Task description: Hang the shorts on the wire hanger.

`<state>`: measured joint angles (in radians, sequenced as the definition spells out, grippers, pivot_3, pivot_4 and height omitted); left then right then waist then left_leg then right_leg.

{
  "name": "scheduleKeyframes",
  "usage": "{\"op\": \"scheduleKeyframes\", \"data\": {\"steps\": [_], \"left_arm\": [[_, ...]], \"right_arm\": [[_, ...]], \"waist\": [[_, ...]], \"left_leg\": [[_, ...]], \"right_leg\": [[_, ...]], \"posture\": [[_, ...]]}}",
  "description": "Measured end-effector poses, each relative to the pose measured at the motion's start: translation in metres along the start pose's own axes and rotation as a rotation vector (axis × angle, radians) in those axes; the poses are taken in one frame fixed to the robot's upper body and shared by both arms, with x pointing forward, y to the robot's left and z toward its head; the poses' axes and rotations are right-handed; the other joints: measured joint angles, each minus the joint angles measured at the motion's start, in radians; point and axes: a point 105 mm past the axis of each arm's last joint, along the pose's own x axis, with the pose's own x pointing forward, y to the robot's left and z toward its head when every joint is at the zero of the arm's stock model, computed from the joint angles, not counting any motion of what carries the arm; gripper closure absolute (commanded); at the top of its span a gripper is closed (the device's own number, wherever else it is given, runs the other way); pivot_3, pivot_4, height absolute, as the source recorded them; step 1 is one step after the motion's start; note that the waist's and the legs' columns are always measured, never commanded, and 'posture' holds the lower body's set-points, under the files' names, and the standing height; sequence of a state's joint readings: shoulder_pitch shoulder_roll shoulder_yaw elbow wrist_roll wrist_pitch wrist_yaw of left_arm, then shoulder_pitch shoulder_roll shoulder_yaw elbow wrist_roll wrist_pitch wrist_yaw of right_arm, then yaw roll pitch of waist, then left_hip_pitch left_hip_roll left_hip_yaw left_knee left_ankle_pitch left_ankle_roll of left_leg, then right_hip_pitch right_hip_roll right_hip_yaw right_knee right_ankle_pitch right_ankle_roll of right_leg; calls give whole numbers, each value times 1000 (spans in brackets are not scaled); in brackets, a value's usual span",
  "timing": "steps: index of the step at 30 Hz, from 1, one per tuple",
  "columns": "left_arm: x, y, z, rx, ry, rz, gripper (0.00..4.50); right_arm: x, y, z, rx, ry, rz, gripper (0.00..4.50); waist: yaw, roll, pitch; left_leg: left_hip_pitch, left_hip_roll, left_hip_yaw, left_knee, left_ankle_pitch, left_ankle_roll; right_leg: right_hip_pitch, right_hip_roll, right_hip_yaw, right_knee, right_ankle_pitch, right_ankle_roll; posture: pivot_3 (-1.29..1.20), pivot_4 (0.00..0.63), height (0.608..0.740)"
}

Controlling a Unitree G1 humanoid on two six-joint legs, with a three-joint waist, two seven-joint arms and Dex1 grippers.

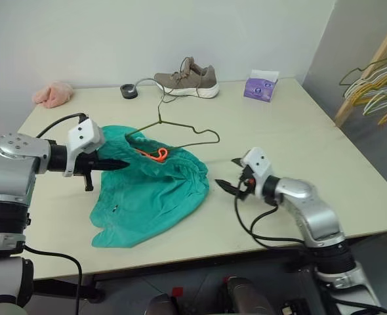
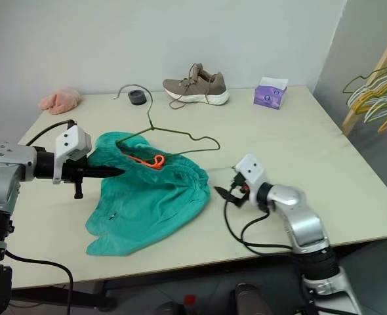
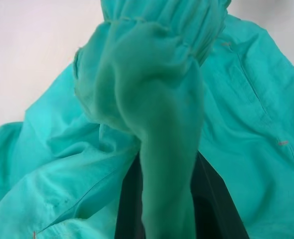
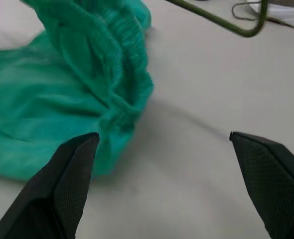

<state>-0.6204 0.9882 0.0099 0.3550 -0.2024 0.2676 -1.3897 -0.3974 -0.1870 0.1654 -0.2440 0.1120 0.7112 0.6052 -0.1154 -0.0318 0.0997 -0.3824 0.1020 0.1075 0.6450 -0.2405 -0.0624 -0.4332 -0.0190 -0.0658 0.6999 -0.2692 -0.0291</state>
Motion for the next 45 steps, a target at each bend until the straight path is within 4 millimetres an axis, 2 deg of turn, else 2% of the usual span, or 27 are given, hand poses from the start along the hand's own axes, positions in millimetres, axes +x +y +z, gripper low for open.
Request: {"op": "scheduleKeyframes", "data": {"steps": [4, 12, 13, 15, 22, 26, 31, 34, 40, 45], "left_arm": [[0, 0, -1, -12, 0, 3, 4500], [0, 0, 0, -13, -8, 2, 4500], [0, 0, 0, -13, -9, 2, 4500], [0, 0, 1, -13, -11, 2, 4500], [-2, 2, 3, -17, -28, 21, 4500], [-3, 1, 3, -32, -44, 28, 4500], [-4, -9, 3, -80, -71, -7, 4500], [-3, -19, 6, -88, -82, -52, 4500], [-11, -25, 15, -95, -105, -86, 4500], [-16, -27, 10, -79, -69, -84, 4500]], "right_arm": [[13, 17, -5, 115, 25, 10, 30], [36, 19, -36, 231, 126, -27, 30], [39, 20, -39, 243, 135, -29, 199], [45, 18, -41, 256, 143, -42, 610], [52, 14, -36, 267, 101, -87, 3126], [51, -2, -29, 213, 66, -148, 4475], [34, -47, -15, 136, 10, -262, 4475], [26, -63, -6, 137, -15, -274, 4475], [13, -74, -9, 216, -2, -252, 4475], [12, -74, -5, 241, 0, -234, 4475]], "waist": [[9, -3, -1], [5, -5, -3], [4, -5, -3], [0, -5, -3], [3, -5, -3], [2, -5, -2], [2, -6, -2], [2, -6, -2], [0, -5, -2], [2, -5, -2]], "left_leg": [[-2, -1, 0, 0, 0, 0], [-1, -1, -1, 0, 0, 0], [-1, 0, -1, -1, 0, 0], [-2, 0, -1, 0, 0, 0], [-2, 0, -1, 0, 0, 0], [-2, -1, -1, 0, 0, 0], [-2, -1, 0, -1, 0, 0], [-2, -1, -1, -1, 0, 0], [-1, 0, -1, -1, 0, 0], [-1, 0, -1, -2, 0, 0]], "right_leg": [[0, -1, 0, -2, 0, 0], [0, 0, -1, -2, 0, 0], [0, 0, -1, -2, 0, 0], [0, 0, 0, -2, 0, 0], [-1, -1, 0, -2, 0, 0], [-1, -1, 0, -2, 0, 0], [-1, -1, 0, -2, 0, 0], [-1, -1, 0, -2, 0, 0], [-1, -1, 0, -2, 0, 0], [-1, 0, 0, -2, 0, 0]], "posture": [[-105, 87, 740], [-96, 82, 740], [-96, 82, 740], [-94, 82, 740], [-96, 83, 740], [-95, 84, 740], [-94, 83, 740], [-95, 82, 740], [-97, 80, 740], [-96, 81, 740]]}}
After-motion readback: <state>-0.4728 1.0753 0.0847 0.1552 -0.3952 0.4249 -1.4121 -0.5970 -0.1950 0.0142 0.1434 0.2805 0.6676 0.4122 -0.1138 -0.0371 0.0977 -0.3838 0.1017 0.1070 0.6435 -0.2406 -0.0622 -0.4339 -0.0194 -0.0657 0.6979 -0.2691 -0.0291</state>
